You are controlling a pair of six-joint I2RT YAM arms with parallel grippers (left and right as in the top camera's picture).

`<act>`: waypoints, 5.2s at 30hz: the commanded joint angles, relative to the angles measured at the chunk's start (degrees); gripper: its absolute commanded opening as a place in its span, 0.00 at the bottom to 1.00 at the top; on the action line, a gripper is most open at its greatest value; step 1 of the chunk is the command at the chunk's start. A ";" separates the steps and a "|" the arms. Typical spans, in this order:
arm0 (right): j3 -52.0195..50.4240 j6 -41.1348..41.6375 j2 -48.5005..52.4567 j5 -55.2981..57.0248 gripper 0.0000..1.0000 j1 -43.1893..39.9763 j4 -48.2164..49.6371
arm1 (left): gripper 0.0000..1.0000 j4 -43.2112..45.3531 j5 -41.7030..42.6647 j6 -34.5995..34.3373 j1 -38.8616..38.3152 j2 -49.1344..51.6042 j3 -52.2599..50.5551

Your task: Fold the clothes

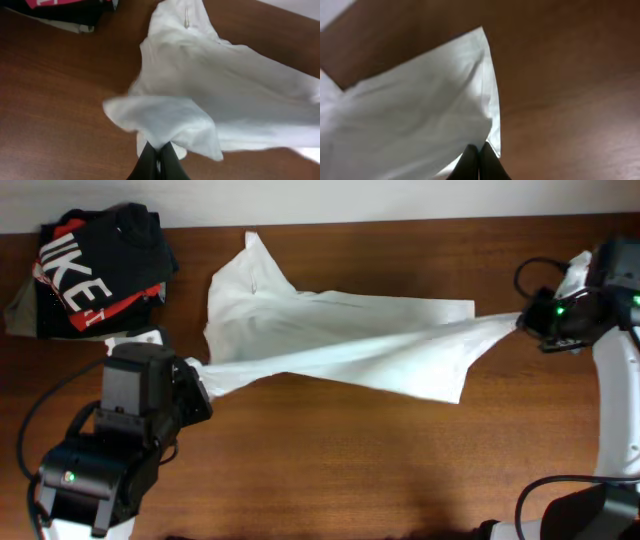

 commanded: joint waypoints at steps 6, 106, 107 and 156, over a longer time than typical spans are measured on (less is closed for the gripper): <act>0.94 -0.92 11.76 0.07 0.47 7.30 -3.78 | 0.01 -1.18 -0.87 -0.79 0.28 22.53 -1.81; 17.66 -1.73 33.81 5.03 1.00 14.01 15.06 | 0.01 1.11 -0.85 -0.76 0.28 35.36 -1.81; 15.89 -2.60 35.15 4.04 0.90 14.23 14.97 | 0.00 1.16 -0.85 -0.76 0.28 35.36 -1.81; 21.79 2.78 37.99 1.55 0.99 17.03 18.38 | 0.01 1.81 -0.85 -0.74 0.28 36.11 -1.81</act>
